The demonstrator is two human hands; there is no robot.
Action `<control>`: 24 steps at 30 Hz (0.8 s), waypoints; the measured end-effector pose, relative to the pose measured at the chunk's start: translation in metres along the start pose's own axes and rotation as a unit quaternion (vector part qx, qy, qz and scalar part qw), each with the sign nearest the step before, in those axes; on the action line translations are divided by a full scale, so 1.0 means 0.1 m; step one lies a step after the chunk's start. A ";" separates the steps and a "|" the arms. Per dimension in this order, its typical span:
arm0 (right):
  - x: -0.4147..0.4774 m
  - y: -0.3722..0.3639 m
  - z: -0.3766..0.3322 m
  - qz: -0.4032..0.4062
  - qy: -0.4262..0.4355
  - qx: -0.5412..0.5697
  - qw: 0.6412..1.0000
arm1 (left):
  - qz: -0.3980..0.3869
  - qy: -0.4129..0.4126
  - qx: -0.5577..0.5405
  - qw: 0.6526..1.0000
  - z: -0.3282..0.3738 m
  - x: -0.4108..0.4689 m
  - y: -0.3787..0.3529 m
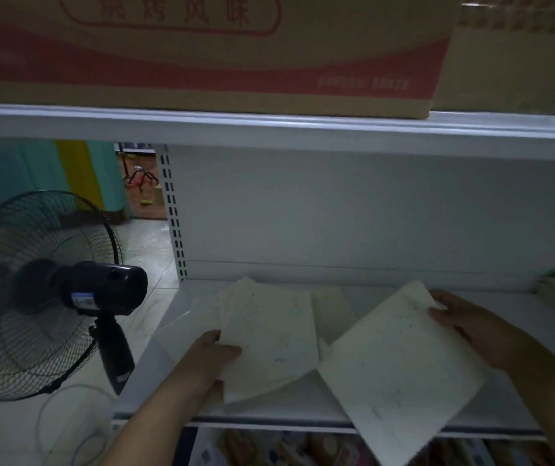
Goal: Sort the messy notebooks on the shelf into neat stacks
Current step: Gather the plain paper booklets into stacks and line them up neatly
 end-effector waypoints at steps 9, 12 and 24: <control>0.27 -0.79 -0.21 -0.130 0.011 -0.117 0.985 | 0.007 -0.031 0.105 0.994 0.04 -0.06 -0.11; 0.51 -1.34 -0.47 -0.117 0.130 -0.279 0.944 | 0.011 -0.015 0.108 0.994 0.10 -0.08 -0.10; 0.38 -1.73 0.18 0.083 0.100 -0.332 0.934 | 0.019 -0.020 0.127 0.992 0.03 -0.02 -0.07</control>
Point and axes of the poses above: each hand's wrist, its own x-axis towards the middle knuckle, its own y-axis out of the back of the hand, z = x × y, the point moved 1 cm from there along x, towards the middle knuckle, and after that the axes turned 2 degrees about -z, right-handed, at the moved point
